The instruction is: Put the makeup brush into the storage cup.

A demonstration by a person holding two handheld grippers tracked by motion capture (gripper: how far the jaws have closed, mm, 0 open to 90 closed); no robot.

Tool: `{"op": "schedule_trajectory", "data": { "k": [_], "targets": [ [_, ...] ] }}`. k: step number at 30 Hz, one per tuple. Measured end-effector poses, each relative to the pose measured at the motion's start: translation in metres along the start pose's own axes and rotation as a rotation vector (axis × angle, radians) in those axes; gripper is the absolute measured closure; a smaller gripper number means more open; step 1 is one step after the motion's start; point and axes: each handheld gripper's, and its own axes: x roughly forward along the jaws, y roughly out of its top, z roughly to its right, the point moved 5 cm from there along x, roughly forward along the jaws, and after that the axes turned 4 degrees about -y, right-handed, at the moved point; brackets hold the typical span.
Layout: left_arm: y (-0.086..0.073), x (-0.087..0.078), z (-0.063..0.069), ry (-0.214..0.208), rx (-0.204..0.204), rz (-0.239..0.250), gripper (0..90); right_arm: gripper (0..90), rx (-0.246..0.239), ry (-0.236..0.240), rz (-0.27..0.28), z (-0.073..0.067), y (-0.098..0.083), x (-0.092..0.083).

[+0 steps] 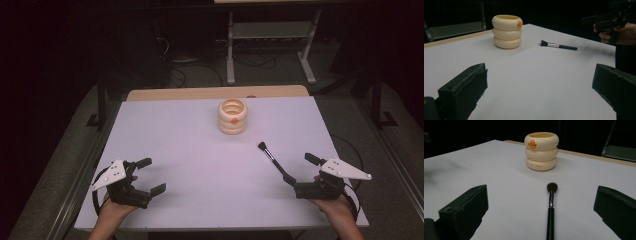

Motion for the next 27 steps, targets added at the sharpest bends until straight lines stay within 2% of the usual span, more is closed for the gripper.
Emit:
{"op": "schedule_trajectory", "data": {
  "k": [7,12,24,26,27],
  "targets": [
    [0.000,0.002,0.001,-0.010,0.007,-0.008,0.0,0.0,-0.001,-0.005,-0.001,0.000,0.000,-0.002],
    [0.003,0.001,0.000,-0.006,-0.005,0.012,0.0,0.0,0.006,-0.006,0.006,0.001,0.002,0.000],
    [0.001,-0.001,0.000,-0.005,0.002,0.011,0.0,0.0,0.002,-0.013,0.024,0.001,0.010,0.003],
    [0.001,-0.001,0.000,-0.005,0.004,0.012,0.0,0.0,0.022,-0.008,0.026,0.001,0.011,0.005],
    [0.002,-0.001,-0.001,-0.004,0.000,0.014,0.0,0.0,0.017,-0.010,0.031,0.001,0.012,0.006]
  ]
}}
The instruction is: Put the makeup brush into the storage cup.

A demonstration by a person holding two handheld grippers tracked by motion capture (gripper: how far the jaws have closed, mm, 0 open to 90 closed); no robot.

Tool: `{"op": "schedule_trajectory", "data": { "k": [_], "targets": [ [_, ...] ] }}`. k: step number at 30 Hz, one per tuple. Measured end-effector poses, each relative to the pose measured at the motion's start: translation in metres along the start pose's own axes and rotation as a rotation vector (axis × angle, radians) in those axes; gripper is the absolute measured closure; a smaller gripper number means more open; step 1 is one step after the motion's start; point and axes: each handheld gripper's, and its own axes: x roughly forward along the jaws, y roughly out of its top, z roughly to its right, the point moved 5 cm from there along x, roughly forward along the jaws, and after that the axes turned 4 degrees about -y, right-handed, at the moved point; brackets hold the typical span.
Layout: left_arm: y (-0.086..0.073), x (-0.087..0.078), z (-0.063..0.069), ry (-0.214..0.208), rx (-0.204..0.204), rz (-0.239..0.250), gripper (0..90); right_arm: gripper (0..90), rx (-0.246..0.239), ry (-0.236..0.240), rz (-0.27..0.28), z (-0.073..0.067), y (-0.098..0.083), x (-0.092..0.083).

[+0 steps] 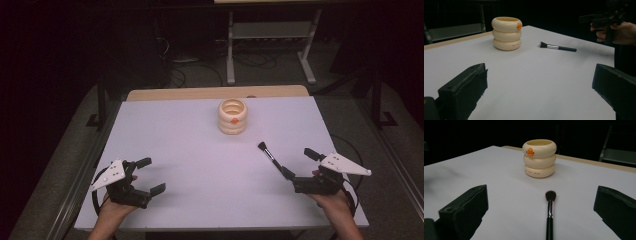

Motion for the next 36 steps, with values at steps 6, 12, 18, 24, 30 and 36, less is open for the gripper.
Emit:
{"op": "schedule_trajectory", "data": {
  "k": [6,12,18,24,30,36],
  "targets": [
    [-0.001,0.001,0.001,-0.004,0.004,-0.004,0.0,0.0,-0.006,0.003,0.001,0.000,0.002,0.004],
    [-0.001,0.002,0.002,-0.009,0.003,-0.006,0.0,0.0,-0.014,0.007,0.000,0.000,0.003,0.007],
    [-0.002,0.002,0.003,-0.011,-0.001,-0.006,0.0,0.0,-0.009,0.006,0.001,0.001,0.005,0.010],
    [-0.002,0.003,0.005,-0.012,0.005,-0.003,0.0,0.0,-0.014,0.008,0.003,0.001,0.007,0.015],
    [-0.002,0.003,0.005,-0.015,0.004,-0.006,0.0,0.0,-0.028,0.006,0.007,0.002,0.009,0.020],
    [-0.002,0.003,0.005,-0.014,0.002,-0.002,0.0,0.0,-0.019,0.004,0.012,0.004,0.011,0.023]
  ]
}}
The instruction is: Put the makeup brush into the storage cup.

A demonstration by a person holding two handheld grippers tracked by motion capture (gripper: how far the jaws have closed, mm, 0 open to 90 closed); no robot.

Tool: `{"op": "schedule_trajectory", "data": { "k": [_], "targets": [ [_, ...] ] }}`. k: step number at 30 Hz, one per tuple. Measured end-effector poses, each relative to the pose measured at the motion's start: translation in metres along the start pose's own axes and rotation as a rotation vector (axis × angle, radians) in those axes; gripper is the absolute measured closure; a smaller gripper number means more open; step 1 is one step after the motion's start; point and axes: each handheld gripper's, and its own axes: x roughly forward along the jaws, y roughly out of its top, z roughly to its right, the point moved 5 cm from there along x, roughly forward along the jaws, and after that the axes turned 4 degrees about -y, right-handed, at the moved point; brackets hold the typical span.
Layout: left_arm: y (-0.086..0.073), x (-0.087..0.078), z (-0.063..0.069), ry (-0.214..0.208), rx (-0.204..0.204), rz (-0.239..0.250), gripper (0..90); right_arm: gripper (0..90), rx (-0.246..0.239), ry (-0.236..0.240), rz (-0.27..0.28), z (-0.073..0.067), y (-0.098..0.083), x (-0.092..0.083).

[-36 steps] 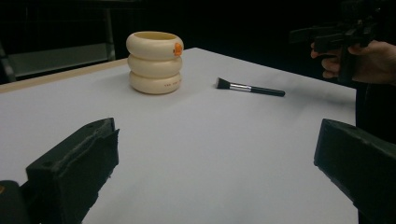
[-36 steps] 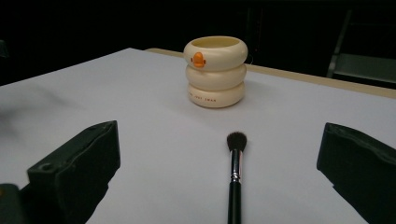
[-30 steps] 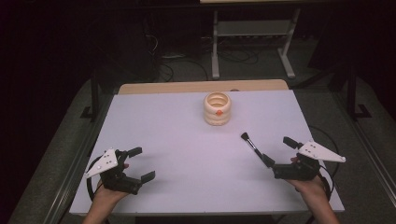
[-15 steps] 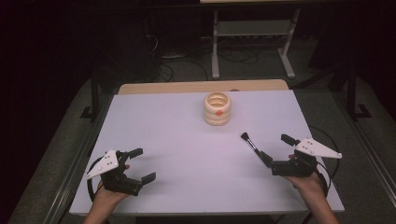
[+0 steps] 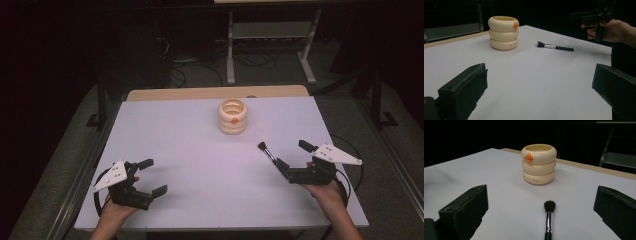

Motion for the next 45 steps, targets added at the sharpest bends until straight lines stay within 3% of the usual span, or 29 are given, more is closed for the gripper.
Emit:
{"op": "schedule_trajectory", "data": {
  "k": [45],
  "targets": [
    [0.001,0.001,0.001,-0.009,-0.003,0.009,0.0,0.0,0.023,-0.007,0.021,0.009,0.015,0.028]
  ]
}}
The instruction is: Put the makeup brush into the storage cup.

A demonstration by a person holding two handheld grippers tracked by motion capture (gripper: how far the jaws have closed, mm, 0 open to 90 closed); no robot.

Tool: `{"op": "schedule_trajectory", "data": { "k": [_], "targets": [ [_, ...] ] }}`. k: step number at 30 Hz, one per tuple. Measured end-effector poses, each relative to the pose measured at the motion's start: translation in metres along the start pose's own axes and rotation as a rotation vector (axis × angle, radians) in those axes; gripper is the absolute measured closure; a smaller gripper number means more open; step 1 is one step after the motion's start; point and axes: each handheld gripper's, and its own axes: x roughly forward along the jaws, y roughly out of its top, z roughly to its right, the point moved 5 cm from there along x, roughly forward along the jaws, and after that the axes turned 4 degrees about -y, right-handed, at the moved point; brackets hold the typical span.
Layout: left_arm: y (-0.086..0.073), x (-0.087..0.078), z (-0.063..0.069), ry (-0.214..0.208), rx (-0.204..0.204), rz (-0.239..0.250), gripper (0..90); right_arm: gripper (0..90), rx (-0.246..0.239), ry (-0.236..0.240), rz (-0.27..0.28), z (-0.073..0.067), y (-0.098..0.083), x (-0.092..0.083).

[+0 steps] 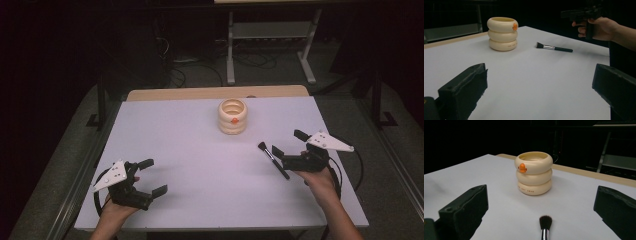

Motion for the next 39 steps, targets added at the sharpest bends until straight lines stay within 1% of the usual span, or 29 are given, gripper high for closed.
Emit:
{"op": "schedule_trajectory", "data": {
  "k": [5,8,9,11,12,13,15,19,22,24,32,35,39],
  "targets": [
    [-0.001,0.001,-0.001,-0.002,0.002,-0.011,0.0,0.0,0.002,0.002,-0.003,0.001,0.000,0.002],
    [0.000,0.002,-0.003,-0.003,0.013,-0.015,0.0,0.0,-0.002,0.002,-0.007,0.002,0.000,0.004],
    [0.001,0.004,-0.005,-0.009,0.015,-0.007,0.0,0.0,-0.004,0.001,-0.005,0.002,0.001,0.005],
    [0.001,0.004,-0.005,-0.008,0.014,-0.008,0.0,0.0,0.000,0.001,-0.003,0.002,0.002,0.005],
    [0.002,0.005,-0.006,-0.009,0.023,-0.010,0.0,0.0,0.002,0.003,-0.007,0.002,0.002,0.006],
    [0.003,0.006,-0.007,-0.012,0.017,0.003,0.0,0.0,-0.001,0.002,-0.007,0.003,0.002,0.007],
    [0.003,0.009,-0.008,-0.012,0.030,-0.002,0.0,0.0,-0.001,0.001,-0.008,0.003,0.003,0.009],
    [0.004,0.011,-0.009,-0.019,0.034,0.000,0.0,0.0,0.003,0.000,-0.010,0.004,0.003,0.010],
    [0.003,0.012,-0.010,-0.022,0.044,-0.007,0.0,0.0,0.002,0.000,-0.003,0.005,0.004,0.012],
    [0.003,0.012,-0.009,-0.023,0.038,-0.004,0.0,0.0,0.004,0.000,-0.004,0.005,0.004,0.012],
    [0.000,0.009,-0.008,-0.024,0.045,-0.012,0.0,0.0,0.016,0.001,0.001,0.007,0.005,0.017],
    [0.000,0.007,-0.007,-0.023,0.036,-0.008,0.0,0.0,0.014,-0.003,0.000,0.008,0.008,0.019],
    [0.000,0.007,-0.007,-0.027,0.039,-0.007,0.0,0.0,0.013,-0.002,0.002,0.009,0.010,0.022]
  ]
}}
